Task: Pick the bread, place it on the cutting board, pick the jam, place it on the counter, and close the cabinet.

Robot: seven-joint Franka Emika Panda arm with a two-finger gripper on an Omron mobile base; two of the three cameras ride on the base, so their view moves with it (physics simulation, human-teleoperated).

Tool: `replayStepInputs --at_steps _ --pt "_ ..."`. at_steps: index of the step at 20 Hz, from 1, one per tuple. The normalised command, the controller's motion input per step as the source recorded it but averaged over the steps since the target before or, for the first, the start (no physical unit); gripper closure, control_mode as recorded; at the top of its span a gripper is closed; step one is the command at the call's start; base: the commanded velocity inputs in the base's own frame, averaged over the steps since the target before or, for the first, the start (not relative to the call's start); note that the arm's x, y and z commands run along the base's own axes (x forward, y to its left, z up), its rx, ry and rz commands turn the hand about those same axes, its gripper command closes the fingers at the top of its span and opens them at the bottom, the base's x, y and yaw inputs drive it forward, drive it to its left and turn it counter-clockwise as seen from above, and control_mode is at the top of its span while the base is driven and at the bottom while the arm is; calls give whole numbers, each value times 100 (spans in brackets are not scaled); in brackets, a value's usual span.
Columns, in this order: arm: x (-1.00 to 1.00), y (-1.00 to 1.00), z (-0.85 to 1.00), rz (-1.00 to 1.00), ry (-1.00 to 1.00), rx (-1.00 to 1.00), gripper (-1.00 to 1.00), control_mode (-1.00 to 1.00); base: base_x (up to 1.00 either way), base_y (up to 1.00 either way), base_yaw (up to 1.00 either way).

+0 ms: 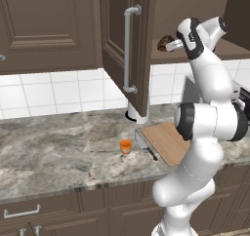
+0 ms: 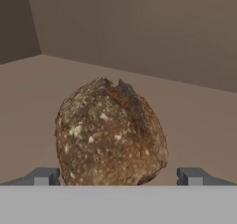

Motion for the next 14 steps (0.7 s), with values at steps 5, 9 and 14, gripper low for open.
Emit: replayStepInputs --at_steps 5,9,14 --pt "25 0 0 6 -1 0 -100 -100 0 0 0" --pt "22 0 0 6 -2 0 -100 -100 0 0 0" --pt "11 0 0 7 0 0 -100 -100 0 0 0"
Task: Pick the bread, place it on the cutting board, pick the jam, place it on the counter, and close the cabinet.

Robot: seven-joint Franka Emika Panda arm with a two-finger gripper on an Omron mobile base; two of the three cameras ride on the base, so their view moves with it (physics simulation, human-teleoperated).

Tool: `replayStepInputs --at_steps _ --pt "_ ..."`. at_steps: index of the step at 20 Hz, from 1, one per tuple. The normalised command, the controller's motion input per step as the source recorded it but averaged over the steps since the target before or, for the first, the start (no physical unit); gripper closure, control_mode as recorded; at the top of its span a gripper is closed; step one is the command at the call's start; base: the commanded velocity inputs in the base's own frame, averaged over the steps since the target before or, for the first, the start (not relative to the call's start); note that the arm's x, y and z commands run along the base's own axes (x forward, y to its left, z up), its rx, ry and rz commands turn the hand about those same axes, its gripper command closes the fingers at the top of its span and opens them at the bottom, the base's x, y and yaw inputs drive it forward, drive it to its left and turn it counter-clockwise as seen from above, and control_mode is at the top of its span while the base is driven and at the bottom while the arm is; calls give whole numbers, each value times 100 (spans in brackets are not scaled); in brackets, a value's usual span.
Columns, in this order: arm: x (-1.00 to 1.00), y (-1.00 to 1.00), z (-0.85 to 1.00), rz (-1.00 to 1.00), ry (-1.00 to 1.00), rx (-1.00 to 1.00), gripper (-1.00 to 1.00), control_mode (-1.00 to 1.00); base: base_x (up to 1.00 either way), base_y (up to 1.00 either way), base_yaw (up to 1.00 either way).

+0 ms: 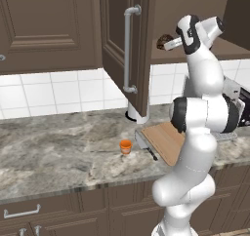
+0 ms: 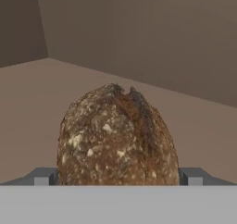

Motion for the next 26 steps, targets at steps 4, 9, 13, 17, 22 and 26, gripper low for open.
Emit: replayStepInputs --at_steps 4,9,13,17,22,26 --pt "5 4 0 7 0 0 100 -100 0 0 0" --pt "1 5 0 5 0 0 100 -100 0 0 0" --pt "-5 0 0 3 0 0 100 -100 0 0 0" --pt "-12 0 0 0 0 0 100 -100 0 0 0" --pt "-20 0 0 0 0 0 100 -100 0 0 0" --pt "-33 0 0 0 0 0 100 -100 0 0 0"
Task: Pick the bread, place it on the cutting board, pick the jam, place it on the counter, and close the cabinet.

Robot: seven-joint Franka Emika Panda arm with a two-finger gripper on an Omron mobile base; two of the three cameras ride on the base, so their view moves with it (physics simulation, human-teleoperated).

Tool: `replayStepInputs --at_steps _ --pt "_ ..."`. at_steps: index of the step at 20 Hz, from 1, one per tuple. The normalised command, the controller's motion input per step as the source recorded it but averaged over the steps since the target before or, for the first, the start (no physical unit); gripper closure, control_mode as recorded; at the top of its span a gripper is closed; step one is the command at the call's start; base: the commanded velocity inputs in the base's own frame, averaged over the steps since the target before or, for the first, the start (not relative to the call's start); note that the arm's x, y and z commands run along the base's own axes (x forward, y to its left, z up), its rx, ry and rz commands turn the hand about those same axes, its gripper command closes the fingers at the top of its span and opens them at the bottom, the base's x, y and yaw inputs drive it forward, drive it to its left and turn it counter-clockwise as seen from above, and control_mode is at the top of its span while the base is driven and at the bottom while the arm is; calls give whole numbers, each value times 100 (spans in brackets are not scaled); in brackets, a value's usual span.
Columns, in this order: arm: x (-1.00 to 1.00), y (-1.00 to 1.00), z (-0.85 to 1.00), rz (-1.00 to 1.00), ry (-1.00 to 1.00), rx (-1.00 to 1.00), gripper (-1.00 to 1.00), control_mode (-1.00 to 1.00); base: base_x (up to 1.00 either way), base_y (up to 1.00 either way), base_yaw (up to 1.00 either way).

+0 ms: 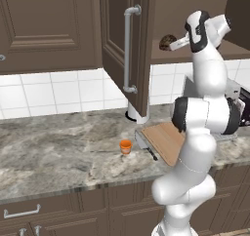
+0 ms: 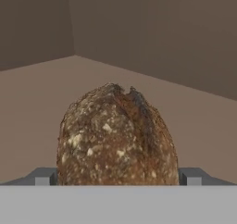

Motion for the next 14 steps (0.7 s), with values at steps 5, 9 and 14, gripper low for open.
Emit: replayStepInputs --at_steps 5,9,14 --pt "-45 0 0 0 0 0 100 -100 0 0 0" --pt "-54 -1 6 0 0 0 100 -100 0 0 0" --pt "-61 -4 3 0 0 0 100 -100 0 0 0"
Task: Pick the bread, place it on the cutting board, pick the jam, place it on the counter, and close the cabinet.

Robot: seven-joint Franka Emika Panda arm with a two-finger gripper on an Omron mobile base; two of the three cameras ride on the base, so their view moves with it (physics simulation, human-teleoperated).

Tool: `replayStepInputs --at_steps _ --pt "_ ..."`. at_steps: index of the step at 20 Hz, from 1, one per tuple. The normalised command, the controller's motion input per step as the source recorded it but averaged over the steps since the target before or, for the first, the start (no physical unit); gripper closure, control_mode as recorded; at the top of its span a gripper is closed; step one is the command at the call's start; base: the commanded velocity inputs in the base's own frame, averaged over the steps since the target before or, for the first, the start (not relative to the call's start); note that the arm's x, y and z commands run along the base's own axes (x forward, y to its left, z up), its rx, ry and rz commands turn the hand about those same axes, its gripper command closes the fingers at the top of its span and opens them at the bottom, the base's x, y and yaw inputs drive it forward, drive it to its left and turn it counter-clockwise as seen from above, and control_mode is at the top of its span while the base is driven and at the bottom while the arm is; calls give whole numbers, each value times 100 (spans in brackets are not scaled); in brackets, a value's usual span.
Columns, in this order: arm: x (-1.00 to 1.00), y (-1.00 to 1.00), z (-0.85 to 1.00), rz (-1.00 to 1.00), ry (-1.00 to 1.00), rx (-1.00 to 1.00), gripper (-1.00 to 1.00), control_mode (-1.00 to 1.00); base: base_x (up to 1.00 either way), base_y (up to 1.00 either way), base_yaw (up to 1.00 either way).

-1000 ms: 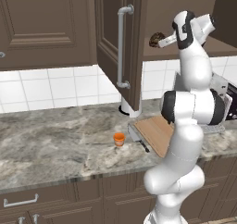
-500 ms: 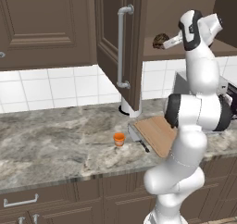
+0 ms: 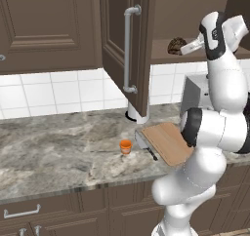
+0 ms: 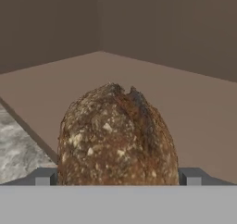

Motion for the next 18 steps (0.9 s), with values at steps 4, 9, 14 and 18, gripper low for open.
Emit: replayStepInputs --at_steps 4,9,14,18 --pt "-62 -5 2 0 0 0 100 -100 0 0 0" --pt "-60 -10 4 0 0 0 100 -100 0 0 0" --pt "-59 -14 2 0 0 0 100 -100 0 0 0" --pt "-56 -13 1 0 1 0 100 -100 0 0 0"
